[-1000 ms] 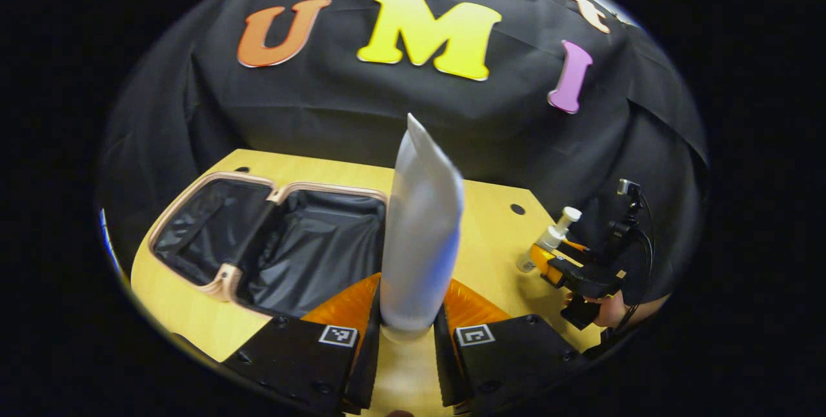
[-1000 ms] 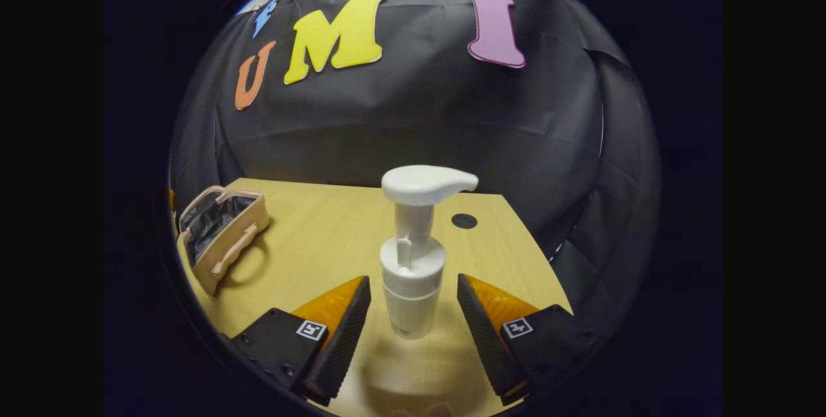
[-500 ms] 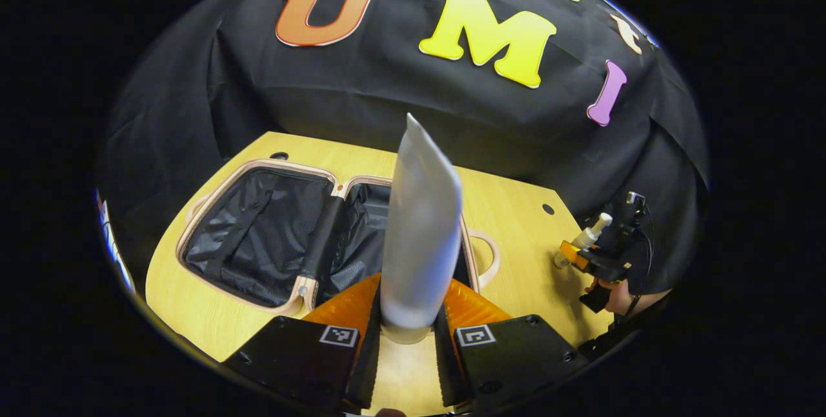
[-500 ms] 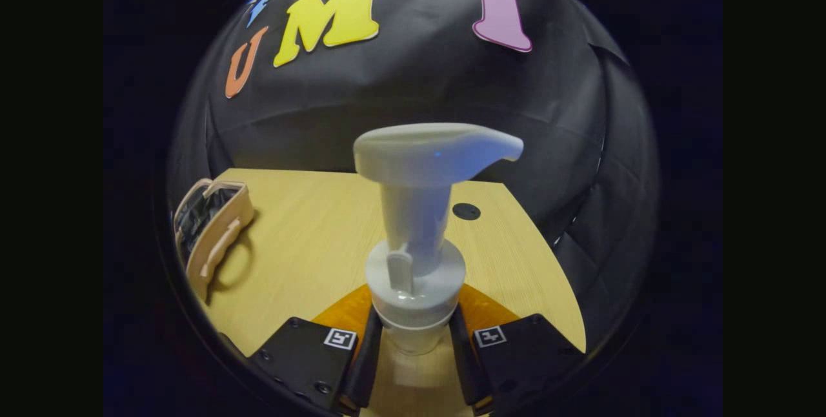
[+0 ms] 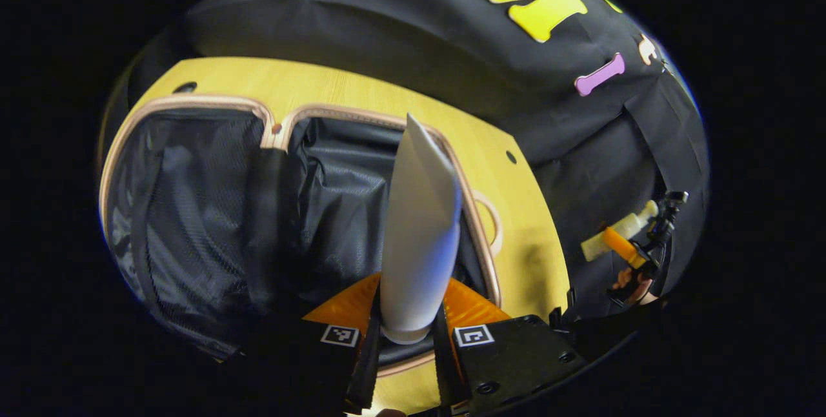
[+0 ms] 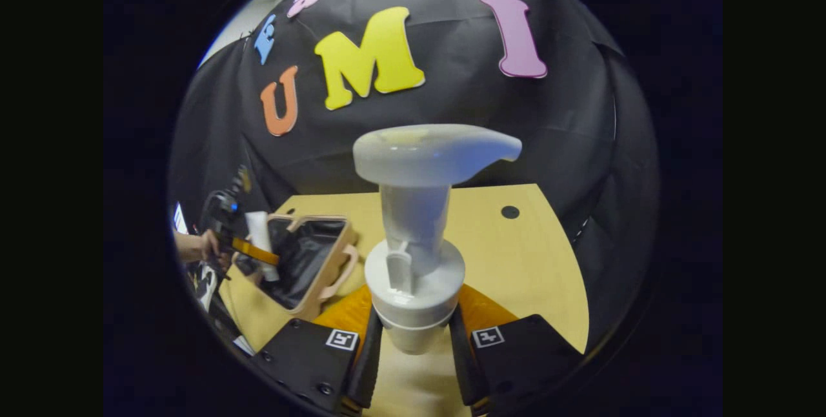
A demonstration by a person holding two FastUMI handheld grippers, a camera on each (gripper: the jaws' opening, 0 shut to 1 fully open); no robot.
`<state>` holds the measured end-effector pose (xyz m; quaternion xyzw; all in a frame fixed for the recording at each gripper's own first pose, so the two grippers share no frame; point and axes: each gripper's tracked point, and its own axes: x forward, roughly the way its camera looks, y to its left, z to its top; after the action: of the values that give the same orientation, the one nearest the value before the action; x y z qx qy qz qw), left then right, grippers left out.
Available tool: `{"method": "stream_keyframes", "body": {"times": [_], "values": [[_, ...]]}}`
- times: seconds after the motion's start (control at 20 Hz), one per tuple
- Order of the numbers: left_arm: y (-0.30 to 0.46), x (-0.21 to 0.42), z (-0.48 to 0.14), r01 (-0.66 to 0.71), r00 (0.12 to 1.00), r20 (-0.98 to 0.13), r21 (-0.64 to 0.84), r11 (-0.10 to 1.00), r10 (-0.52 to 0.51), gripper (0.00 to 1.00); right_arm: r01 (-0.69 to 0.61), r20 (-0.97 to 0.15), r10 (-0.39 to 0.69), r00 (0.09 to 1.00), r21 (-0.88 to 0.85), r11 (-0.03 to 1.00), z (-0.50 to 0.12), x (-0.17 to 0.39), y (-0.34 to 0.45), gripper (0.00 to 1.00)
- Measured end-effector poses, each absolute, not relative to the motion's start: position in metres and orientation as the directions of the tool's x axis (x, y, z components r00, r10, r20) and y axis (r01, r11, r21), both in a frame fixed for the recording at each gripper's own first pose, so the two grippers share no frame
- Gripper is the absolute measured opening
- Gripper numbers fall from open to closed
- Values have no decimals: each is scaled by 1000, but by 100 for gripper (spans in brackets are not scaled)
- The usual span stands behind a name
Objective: First open the suitcase, pack the skin care products into it, and then close the suitcase.
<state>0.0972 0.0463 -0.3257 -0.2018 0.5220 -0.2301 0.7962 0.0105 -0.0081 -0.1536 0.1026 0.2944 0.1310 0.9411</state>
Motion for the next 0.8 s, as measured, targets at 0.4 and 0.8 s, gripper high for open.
{"method": "stream_keyframes", "body": {"times": [0.4,0.8], "values": [[53,82,-374,9,-58,-873,-486,874,-485,46,-301,-538,406,739,275,913,-124,-41,68,47],[55,84,-383,15,-75,-926,-373,928,-370,53,-417,-581,473,663,238,877,-127,-43,140,47]]}}
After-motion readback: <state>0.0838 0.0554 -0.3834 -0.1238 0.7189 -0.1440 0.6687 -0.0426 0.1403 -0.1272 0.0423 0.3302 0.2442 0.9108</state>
